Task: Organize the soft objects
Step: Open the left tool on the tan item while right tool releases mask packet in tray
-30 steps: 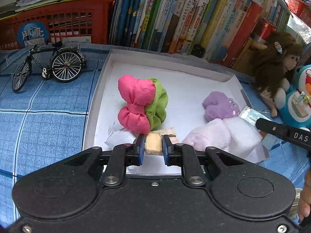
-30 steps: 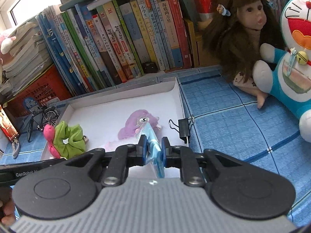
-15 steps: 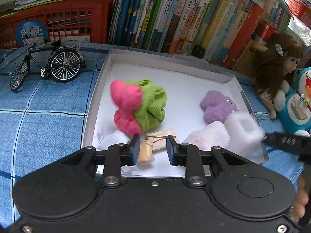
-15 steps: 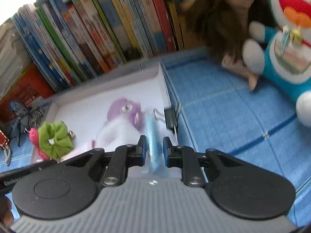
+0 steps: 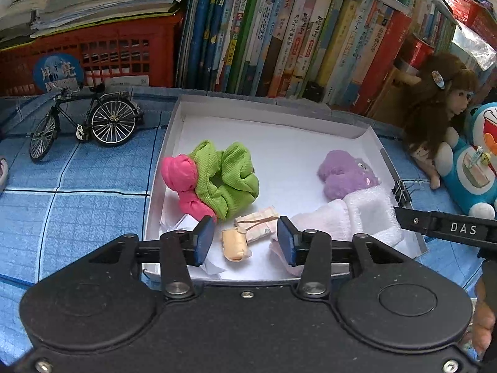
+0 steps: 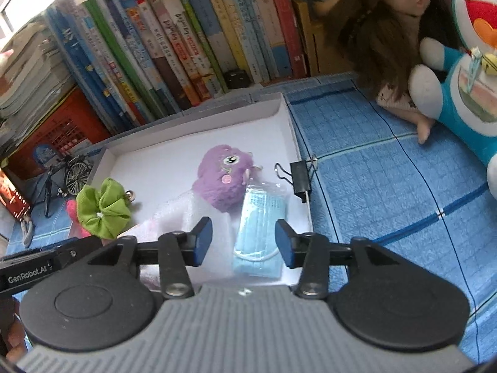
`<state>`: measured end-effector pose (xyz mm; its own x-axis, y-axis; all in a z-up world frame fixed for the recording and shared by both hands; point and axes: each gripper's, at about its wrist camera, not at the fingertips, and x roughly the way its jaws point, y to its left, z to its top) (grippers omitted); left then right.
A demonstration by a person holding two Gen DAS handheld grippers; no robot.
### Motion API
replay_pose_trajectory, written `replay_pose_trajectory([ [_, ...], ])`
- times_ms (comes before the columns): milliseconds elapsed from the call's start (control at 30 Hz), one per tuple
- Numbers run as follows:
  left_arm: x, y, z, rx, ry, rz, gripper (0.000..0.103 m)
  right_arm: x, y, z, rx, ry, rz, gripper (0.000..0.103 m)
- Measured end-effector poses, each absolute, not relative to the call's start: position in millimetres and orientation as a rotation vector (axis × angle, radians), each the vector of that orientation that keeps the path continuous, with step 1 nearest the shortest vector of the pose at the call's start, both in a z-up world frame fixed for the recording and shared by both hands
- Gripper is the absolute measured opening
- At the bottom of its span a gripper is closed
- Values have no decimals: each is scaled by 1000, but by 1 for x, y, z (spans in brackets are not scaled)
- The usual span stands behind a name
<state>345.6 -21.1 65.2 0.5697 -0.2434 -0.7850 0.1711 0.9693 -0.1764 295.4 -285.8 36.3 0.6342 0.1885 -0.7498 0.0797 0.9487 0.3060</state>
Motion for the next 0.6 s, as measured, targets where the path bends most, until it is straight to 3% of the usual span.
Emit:
replay_pose_trajectory([
  [367, 316, -22, 91, -43, 871, -258, 55, 266, -267, 65, 228, 808, 161, 82],
  [600, 290, -20, 110, -38, 833, -288, 60, 239, -262, 81, 190, 762, 215, 86],
])
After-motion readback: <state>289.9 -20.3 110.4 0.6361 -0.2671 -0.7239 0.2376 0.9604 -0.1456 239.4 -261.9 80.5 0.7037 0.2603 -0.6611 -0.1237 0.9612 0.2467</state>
